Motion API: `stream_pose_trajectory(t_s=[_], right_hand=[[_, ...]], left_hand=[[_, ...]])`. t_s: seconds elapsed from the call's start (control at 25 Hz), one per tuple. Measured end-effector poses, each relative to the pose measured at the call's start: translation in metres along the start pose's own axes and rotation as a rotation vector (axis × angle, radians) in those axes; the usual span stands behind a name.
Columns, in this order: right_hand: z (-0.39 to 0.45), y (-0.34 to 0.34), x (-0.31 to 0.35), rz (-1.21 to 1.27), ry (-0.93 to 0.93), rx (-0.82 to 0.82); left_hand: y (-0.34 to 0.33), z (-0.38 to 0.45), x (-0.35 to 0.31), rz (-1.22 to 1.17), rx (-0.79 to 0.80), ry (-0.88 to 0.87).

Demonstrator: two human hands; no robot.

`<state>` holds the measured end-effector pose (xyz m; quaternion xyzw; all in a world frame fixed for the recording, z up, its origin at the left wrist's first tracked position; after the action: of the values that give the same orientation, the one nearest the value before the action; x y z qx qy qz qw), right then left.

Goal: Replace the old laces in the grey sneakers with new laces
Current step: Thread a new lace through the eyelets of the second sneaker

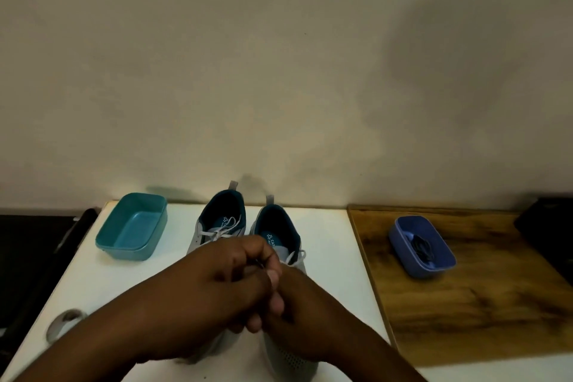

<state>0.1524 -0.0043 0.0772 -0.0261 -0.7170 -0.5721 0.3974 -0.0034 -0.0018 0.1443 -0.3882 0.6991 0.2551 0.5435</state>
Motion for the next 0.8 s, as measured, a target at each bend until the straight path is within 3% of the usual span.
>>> stream_pose_trajectory(t_s=[0.04, 0.16, 0.2, 0.32, 0.4, 0.52, 0.68, 0.8], right_hand=[[-0.003, 0.002, -0.004, -0.065, 0.031, -0.061], [-0.012, 0.010, -0.015, -0.172, 0.129, -0.211], [-0.016, 0.014, -0.020, -0.159, 0.144, -0.278], [-0.023, 0.025, -0.028, -0.098, 0.168, -0.502], [-0.026, 0.029, -0.033, -0.036, 0.142, -0.593], [-0.024, 0.029, -0.040, 0.113, 0.029, -0.714], [-0.014, 0.038, -0.057, 0.739, -0.313, -0.809], [-0.005, 0.042, -0.068, 1.171, -0.367, -0.826]], left_hand=[[0.003, 0.002, 0.005, 0.055, -0.057, -0.042], [0.030, 0.030, 0.024, 0.732, -0.505, -0.361], [0.032, 0.043, 0.030, 0.791, -0.564, -0.419], [0.025, 0.084, 0.054, 0.624, -0.382, -0.335], [0.008, 0.101, 0.067, 0.723, -0.249, -0.260], [0.004, 0.109, 0.081, 0.846, -0.239, -0.234], [0.014, 0.105, 0.082, 0.727, -0.276, -0.323], [0.008, 0.096, 0.084, 0.596, -0.159, -0.316]])
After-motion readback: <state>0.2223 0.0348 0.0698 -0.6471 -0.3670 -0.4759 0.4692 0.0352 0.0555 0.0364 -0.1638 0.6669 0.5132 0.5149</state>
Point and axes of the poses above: each hand's wrist, its own z-axis towards the middle knuckle, its own y-axis out of the back of the hand, x = y × z, the point moved 3 cm from there along z, towards the middle knuckle, and after that the axes turned 14 degrees about -z, right-handed, at the moved point
